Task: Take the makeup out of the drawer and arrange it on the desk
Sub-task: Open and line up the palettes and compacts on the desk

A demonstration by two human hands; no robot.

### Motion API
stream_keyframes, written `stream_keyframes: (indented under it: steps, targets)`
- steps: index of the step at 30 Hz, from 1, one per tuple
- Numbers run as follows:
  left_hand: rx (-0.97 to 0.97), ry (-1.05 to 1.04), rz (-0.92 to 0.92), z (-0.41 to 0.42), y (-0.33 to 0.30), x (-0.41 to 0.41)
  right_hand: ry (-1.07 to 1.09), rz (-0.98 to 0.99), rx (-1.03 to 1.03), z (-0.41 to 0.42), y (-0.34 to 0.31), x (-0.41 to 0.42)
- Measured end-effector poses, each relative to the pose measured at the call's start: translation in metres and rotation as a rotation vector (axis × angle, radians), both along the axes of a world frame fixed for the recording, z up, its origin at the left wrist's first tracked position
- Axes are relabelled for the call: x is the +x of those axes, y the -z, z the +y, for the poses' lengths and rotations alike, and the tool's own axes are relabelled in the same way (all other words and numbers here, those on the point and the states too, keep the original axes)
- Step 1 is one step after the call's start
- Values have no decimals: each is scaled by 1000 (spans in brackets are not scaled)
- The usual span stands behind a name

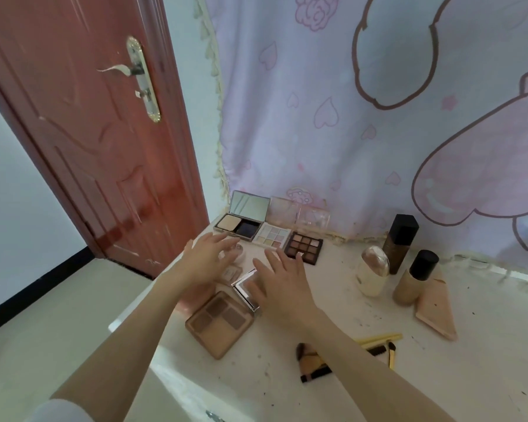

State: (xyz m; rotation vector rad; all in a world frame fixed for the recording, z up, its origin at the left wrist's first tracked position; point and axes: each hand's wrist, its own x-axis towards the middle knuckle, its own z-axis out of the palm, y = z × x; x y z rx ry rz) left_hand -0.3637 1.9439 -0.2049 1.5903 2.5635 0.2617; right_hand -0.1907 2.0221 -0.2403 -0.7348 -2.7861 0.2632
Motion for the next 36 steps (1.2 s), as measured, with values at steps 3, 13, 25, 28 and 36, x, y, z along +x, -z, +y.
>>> stream_keyframes:
  steps: [3,13,25,28,36]
  targets:
    - [-81,12,-32,-12,18,1,40,-99,-78,-2,9,-2]
    - [-37,32,122,-21,36,37,20,-201,-125,3,12,24]
    - [33,73,-6,-20,27,69,8,-233,-160,12,1,59]
    - [188,99,-58,-32,18,72,18,-202,-160,12,0,62]
    - [73,234,-108,-74,13,110,17,-100,-129,-9,5,76]
